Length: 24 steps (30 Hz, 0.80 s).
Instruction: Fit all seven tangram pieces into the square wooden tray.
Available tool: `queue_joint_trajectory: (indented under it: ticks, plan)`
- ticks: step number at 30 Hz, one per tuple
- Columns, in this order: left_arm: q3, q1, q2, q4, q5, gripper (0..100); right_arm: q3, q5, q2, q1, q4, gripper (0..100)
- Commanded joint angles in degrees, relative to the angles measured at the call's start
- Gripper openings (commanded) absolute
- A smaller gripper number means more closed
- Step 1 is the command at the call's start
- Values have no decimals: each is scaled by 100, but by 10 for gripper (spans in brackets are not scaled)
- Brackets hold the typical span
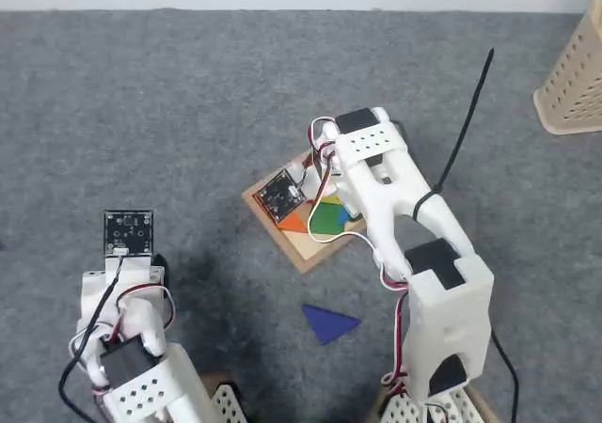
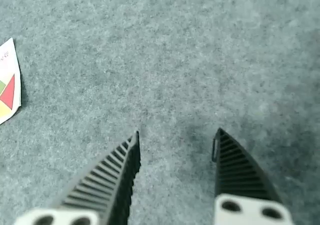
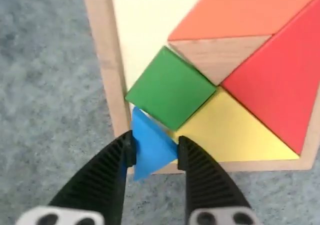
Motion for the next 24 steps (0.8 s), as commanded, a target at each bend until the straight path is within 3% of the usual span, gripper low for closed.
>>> queue_joint_trajectory:
  ticks: [1,9,14,19,24]
  plan:
    - [-31,35,-53,18,-44,220,-88,-264,-110,40,84,120]
    - [-31,35,-53,18,-44,220,-88,-712,-119,57,92,197]
    - [-31,35,-53,18,-44,220,-264,-809,-136,57,57,195]
    - [-31,35,-53,9,-44,220,-1292,-2796,-136,57,374,13]
    - [-31,35,-53,0,-44,220,-2391,-4932,-136,66,1332,1]
